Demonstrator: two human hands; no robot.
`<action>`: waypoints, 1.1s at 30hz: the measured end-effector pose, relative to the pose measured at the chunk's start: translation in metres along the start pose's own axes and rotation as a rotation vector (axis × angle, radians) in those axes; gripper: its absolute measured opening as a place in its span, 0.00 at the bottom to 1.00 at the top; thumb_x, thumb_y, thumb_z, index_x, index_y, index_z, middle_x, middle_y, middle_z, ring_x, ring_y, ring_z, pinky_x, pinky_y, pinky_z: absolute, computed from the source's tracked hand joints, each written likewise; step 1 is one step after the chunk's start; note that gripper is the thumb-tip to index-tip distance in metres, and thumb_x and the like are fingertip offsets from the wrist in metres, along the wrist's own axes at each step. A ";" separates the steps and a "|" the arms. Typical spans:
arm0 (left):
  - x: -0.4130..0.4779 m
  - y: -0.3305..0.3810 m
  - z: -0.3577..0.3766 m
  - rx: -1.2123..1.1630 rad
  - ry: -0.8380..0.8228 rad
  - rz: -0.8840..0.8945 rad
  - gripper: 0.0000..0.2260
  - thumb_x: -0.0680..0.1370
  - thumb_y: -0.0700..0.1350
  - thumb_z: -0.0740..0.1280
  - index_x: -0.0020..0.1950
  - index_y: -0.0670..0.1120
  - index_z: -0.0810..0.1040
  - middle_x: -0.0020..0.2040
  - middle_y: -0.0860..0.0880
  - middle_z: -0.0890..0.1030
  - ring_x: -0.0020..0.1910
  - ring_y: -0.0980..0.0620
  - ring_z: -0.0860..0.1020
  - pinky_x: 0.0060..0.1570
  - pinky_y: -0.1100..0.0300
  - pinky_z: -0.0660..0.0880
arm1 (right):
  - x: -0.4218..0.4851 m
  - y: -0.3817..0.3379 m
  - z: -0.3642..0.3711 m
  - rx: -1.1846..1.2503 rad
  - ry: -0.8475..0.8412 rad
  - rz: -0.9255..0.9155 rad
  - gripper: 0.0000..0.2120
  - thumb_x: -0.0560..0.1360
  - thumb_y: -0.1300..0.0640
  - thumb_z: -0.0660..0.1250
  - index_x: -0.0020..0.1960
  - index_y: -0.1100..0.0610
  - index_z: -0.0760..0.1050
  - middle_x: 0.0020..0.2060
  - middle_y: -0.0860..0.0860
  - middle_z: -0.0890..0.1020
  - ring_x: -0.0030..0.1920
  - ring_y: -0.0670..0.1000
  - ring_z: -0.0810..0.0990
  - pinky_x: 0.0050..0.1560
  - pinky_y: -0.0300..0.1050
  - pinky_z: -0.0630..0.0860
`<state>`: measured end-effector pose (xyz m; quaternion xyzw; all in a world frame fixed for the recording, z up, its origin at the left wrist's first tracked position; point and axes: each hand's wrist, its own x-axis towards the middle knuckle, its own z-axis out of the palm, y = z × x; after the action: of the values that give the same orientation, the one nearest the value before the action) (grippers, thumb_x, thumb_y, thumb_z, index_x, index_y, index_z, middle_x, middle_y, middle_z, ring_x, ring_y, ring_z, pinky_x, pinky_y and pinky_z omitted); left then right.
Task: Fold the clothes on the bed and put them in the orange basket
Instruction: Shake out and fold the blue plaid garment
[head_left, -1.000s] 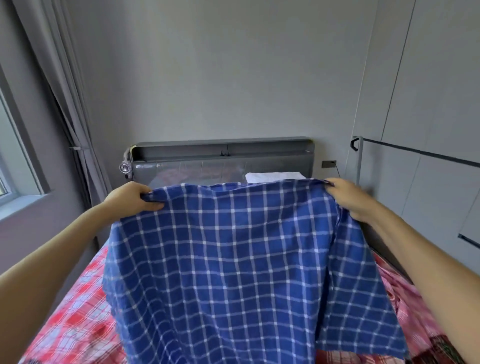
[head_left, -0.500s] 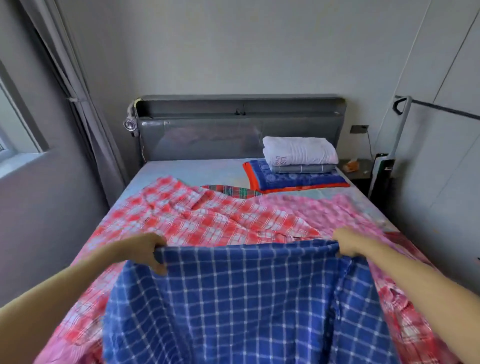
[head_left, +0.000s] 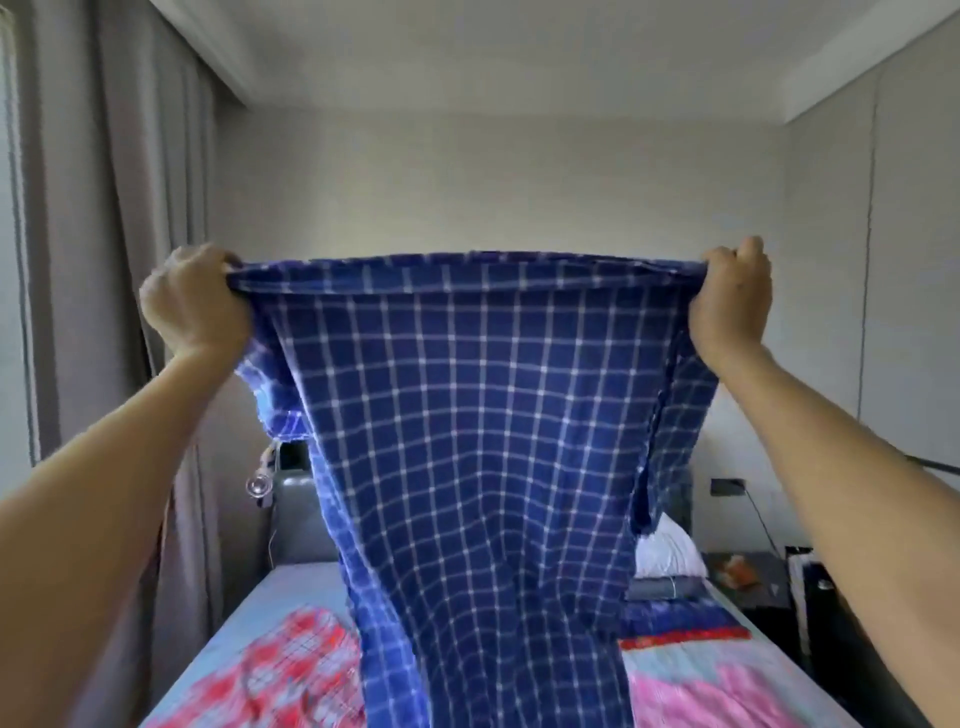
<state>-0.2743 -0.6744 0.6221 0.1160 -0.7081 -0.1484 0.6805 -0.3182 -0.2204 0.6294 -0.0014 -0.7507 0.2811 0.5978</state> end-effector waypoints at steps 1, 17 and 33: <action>0.001 -0.004 -0.007 0.004 0.006 0.024 0.11 0.73 0.40 0.63 0.51 0.40 0.81 0.47 0.35 0.78 0.43 0.34 0.76 0.39 0.50 0.66 | 0.003 0.005 -0.006 -0.051 0.004 -0.017 0.11 0.75 0.70 0.55 0.54 0.67 0.73 0.54 0.65 0.71 0.54 0.62 0.70 0.49 0.50 0.64; -0.259 -0.134 -0.218 0.139 -0.940 0.773 0.15 0.52 0.39 0.83 0.28 0.47 0.79 0.26 0.51 0.77 0.24 0.50 0.78 0.22 0.62 0.72 | -0.305 0.131 -0.164 -0.323 -0.926 -0.450 0.16 0.58 0.82 0.64 0.38 0.65 0.76 0.37 0.59 0.73 0.37 0.60 0.76 0.33 0.49 0.71; -0.428 -0.150 -0.428 0.586 -2.027 0.649 0.15 0.73 0.55 0.67 0.53 0.47 0.79 0.51 0.48 0.82 0.45 0.50 0.77 0.49 0.59 0.73 | -0.540 0.121 -0.365 -0.731 -1.663 -0.108 0.12 0.72 0.67 0.60 0.52 0.58 0.78 0.51 0.55 0.78 0.54 0.56 0.78 0.46 0.42 0.71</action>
<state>0.1669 -0.6788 0.1817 -0.0940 -0.9424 0.1843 -0.2629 0.1237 -0.1474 0.1402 0.0476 -0.9813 -0.0924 -0.1620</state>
